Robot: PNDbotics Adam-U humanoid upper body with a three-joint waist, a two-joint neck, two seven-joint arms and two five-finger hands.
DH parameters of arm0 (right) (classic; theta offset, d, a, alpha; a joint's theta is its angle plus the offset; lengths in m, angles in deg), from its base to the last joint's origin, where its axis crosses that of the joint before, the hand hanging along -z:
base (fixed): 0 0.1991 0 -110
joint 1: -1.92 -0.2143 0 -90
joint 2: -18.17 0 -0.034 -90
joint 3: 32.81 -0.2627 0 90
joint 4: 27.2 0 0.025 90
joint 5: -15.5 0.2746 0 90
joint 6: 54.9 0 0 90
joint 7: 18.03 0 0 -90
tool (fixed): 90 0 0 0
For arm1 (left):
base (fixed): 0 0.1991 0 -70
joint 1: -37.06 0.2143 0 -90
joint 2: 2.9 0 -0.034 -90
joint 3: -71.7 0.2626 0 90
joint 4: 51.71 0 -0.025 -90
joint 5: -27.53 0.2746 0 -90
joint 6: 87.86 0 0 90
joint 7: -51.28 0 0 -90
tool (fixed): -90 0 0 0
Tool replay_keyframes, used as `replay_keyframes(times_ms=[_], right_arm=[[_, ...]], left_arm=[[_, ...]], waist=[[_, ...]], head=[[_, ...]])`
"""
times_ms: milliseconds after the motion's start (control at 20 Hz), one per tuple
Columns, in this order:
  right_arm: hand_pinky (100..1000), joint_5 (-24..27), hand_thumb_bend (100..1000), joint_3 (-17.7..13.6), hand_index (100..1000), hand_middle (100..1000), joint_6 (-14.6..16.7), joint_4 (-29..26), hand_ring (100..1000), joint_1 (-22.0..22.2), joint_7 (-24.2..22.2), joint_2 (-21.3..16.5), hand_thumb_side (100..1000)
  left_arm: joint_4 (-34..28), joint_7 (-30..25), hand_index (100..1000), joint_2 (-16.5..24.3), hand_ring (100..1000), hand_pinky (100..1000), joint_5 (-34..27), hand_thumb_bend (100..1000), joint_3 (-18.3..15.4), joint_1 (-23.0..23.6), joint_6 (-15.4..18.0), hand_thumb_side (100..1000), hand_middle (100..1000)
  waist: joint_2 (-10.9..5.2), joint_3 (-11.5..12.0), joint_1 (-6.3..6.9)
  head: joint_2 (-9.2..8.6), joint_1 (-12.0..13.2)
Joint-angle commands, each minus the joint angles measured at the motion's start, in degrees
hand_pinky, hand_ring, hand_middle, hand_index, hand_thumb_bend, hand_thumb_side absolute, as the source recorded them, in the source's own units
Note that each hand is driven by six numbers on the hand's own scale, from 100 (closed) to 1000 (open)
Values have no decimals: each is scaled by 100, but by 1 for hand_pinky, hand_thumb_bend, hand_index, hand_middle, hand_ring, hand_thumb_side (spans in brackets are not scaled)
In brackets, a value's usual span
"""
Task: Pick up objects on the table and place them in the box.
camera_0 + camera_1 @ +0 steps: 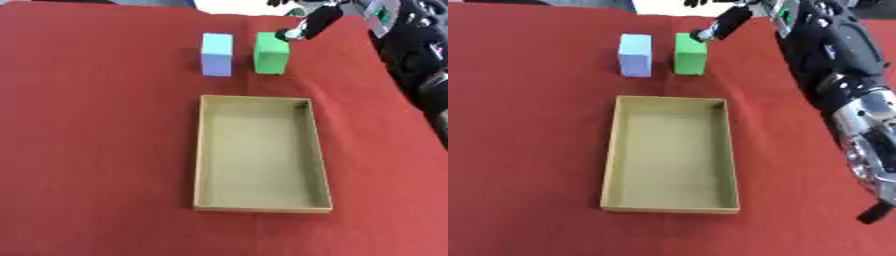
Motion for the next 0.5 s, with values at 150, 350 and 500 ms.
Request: replay_keyframes(times_ms=[150, 350, 500], right_arm=[[866, -2, 284, 25, 959, 875, 224, -37, 908, -128, -318, -50, 667], [866, -91, 309, 27, 959, 878, 234, 57, 908, -74, -338, -1, 661], [866, -222, 323, 18, 959, 878, 189, 124, 908, -27, -279, 35, 651]], left_arm=[[-79, -18, 779, 101, 681, 736, -29, 188, -47, -78, 10, 659, 568], [-79, -21, 779, 85, 680, 736, -37, 187, -43, -85, 15, 659, 568], [-79, -26, 779, 69, 679, 736, -41, 185, -39, -87, 18, 660, 568]], waist=[[-131, 26, 21], [-114, 49, 27], [-95, 72, 33]], head=[[-41, -9], [-36, -23], [-44, -43]])
